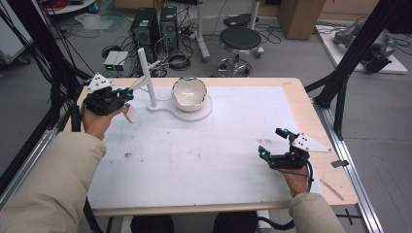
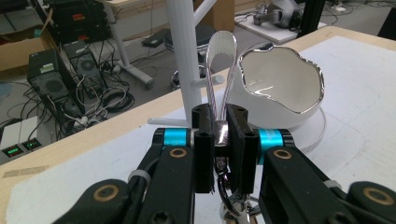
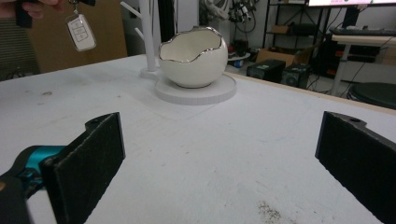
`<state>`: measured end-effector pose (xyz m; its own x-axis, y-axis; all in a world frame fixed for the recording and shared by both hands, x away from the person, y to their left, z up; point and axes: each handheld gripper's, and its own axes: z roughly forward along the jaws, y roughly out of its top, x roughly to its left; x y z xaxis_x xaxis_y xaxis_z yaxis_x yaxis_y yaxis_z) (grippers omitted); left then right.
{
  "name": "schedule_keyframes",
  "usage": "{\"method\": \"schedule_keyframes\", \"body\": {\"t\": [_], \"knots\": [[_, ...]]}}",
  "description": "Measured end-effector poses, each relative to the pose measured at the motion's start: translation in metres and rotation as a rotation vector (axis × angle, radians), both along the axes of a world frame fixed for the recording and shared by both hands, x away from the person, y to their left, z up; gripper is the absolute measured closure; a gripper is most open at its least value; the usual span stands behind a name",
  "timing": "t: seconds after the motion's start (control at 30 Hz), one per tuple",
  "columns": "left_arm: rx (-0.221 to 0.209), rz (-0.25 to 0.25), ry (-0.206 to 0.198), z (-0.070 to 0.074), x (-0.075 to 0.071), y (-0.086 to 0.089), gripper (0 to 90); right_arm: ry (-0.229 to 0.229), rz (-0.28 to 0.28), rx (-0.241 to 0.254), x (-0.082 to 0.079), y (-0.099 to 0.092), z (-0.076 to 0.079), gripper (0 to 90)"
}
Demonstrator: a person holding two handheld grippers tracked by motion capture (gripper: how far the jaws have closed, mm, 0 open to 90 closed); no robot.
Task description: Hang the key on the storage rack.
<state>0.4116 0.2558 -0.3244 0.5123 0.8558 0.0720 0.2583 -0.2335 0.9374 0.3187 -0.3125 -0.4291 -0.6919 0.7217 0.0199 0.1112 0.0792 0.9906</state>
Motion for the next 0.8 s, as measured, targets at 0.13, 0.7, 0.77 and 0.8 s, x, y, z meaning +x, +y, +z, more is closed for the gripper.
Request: {"method": "schedule_keyframes", "body": {"t": [0.13, 0.7, 0.77, 0.8], "knots": [[0.004, 0.003, -0.012, -0.002, 0.001, -0.001, 81.6, -0.020, -0.013, 0.017, -0.007, 0.000, -0.007, 0.5], [0.029, 0.028, -0.011, -0.014, 0.006, -0.006, 81.6, -0.036, -0.044, 0.024, -0.011, 0.003, -0.021, 0.5], [0.043, 0.034, -0.009, -0.016, 0.007, -0.007, 81.6, -0.050, -0.046, 0.016, -0.011, 0.004, -0.021, 0.5], [0.050, 0.034, -0.005, -0.017, 0.008, -0.007, 81.6, -0.055, -0.043, 0.011, -0.011, 0.003, -0.021, 0.5]]}}
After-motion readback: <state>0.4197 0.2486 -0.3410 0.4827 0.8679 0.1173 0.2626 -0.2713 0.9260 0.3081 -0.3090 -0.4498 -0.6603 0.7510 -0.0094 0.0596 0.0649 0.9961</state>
